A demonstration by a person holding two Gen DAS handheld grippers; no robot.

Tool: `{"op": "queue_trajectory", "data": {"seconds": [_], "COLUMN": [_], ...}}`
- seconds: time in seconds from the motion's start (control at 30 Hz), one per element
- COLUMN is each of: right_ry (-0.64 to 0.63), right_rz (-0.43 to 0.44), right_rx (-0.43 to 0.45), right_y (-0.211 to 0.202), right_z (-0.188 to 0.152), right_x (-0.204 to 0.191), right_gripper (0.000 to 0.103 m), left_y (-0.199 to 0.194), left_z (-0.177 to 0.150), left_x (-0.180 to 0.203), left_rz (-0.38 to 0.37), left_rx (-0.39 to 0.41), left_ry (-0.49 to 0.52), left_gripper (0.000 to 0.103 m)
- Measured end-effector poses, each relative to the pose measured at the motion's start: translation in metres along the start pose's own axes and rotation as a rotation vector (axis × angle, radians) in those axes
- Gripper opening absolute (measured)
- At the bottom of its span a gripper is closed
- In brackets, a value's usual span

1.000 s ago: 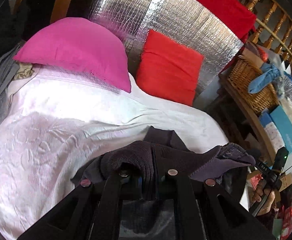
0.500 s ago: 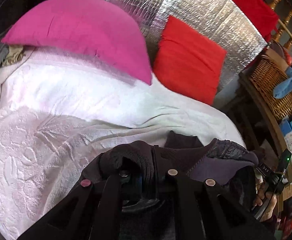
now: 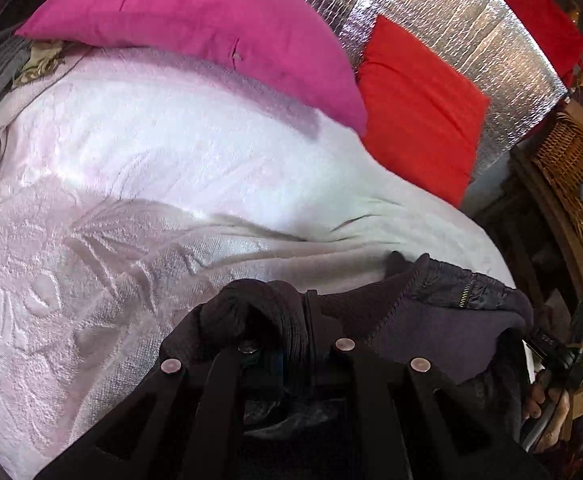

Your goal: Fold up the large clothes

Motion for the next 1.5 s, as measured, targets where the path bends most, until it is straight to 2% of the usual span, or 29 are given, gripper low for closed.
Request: {"op": "queue_trajectory", "data": {"seconds": [0.1,0.2,0.23,0.27,0.3,0.33,0.37,0.4,0.47,0.63,0.7,0.9,1.03,1.2,1.3,1.37,1.43,1.5], "right_ry": [0.052,0.096,0.103,0.111,0.122,0.142,0.155,0.155,0.149,0.168,0.183,0.224,0.239,0.273,0.277,0.278,0.285,0.336], "right_rz": [0.042,0.092,0.109,0.125,0.151,0.195,0.209,0.198,0.194,0.204,0.21,0.234,0.252,0.309,0.329,0.315,0.276,0.272], "right_rx": [-0.002,-0.004,0.003,0.012,0.018,0.029,0.048,0.066,0.079,0.122,0.146,0.186,0.185,0.164,0.161,0.152,0.157,0.155], "right_y": [-0.003,-0.01,-0.014,-0.019,-0.024,-0.031,-0.039,-0.047,-0.062,-0.111,-0.135,-0.202,-0.233,-0.258,-0.265,-0.264,-0.265,-0.263], "right_z": [0.0,-0.003,-0.004,-0.006,-0.007,-0.009,-0.011,-0.012,-0.016,-0.033,-0.043,-0.086,-0.118,-0.158,-0.178,-0.186,-0.192,-0.196], "right_x": [0.006,0.01,0.011,0.011,0.012,0.013,0.013,0.013,0.013,0.021,0.028,0.045,0.049,0.047,0.041,0.038,0.04,0.053], "right_gripper": [0.013,0.022,0.033,0.057,0.07,0.082,0.084,0.084,0.084,0.084,0.084,0.084,0.084,0.084,0.084,0.084,0.084,0.084], "left_y": [0.005,0.0,-0.003,-0.006,-0.012,-0.019,-0.027,-0.041,-0.063,-0.108,-0.124,-0.163,-0.172,-0.178,-0.18,-0.176,-0.171,-0.165], "left_z": [-0.004,-0.006,-0.007,-0.008,-0.009,-0.011,-0.011,-0.014,-0.02,-0.045,-0.062,-0.128,-0.167,-0.207,-0.22,-0.227,-0.232,-0.234], "left_x": [0.004,0.01,0.012,0.013,0.014,0.015,0.015,0.017,0.02,0.017,0.011,-0.017,-0.032,-0.025,-0.018,-0.014,-0.018,-0.027], "left_rz": [0.036,0.055,0.061,0.064,0.073,0.087,0.092,0.103,0.108,0.079,0.067,-0.021,0.004,0.07,0.102,0.122,0.126,0.13], "left_rx": [0.002,0.004,-0.005,-0.013,-0.008,0.011,0.041,0.092,0.143,0.155,0.148,0.117,0.123,0.095,0.1,0.071,0.039,0.015], "left_ry": [0.013,0.029,0.033,0.033,0.033,0.036,0.038,0.043,0.061,0.057,0.025,-0.165,-0.237,-0.204,-0.172,-0.149,-0.156,-0.193], "left_gripper": [0.011,0.013,0.017,0.02,0.035,0.063,0.074,0.085,0.085,0.085,0.085,0.086,0.086,0.086,0.086,0.086,0.086,0.086]}}
Point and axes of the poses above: each gripper's, at about its wrist camera, not at the fingertips, and y roughly the way its jaws point, x to its right, z to its top, the point moved 2 cm from there along y, roughly the way its jaws point, and after that the axes turned 8 degrees about z, right-handed, at the moved point
